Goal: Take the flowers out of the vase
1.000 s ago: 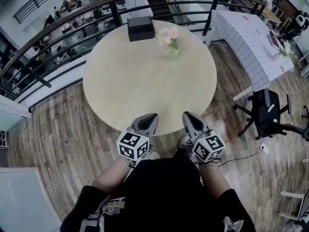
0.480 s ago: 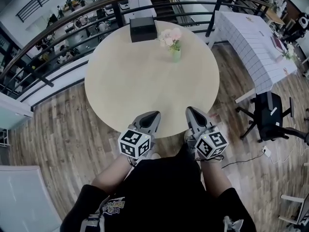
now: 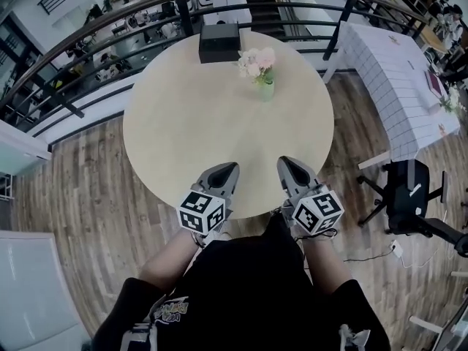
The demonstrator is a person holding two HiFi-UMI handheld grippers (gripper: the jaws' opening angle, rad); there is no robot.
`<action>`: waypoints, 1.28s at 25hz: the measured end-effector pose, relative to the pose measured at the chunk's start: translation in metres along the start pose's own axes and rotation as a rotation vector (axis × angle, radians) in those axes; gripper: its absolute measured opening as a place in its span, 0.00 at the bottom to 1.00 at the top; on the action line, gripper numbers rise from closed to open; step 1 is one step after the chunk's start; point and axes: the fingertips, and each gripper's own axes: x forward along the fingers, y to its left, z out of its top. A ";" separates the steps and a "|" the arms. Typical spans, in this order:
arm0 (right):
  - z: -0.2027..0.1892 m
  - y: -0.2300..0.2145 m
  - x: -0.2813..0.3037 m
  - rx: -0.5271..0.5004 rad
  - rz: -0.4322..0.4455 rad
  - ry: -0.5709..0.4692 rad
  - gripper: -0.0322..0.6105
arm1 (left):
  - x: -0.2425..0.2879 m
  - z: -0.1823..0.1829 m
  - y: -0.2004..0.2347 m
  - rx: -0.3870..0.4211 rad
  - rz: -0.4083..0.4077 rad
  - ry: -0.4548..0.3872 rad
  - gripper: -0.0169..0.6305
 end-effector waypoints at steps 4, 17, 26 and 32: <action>0.016 -0.024 0.028 -0.001 0.029 0.034 0.08 | 0.026 0.018 0.016 -0.031 0.036 -0.011 0.04; 0.008 -0.123 0.074 0.012 0.079 0.067 0.08 | 0.130 0.009 0.035 -0.045 0.121 0.014 0.04; -0.001 -0.177 0.109 -0.008 0.162 0.143 0.08 | 0.186 0.004 0.054 -0.114 0.215 -0.005 0.04; -0.011 -0.206 0.132 -0.038 0.214 0.183 0.08 | 0.218 0.003 0.068 -0.140 0.281 -0.030 0.04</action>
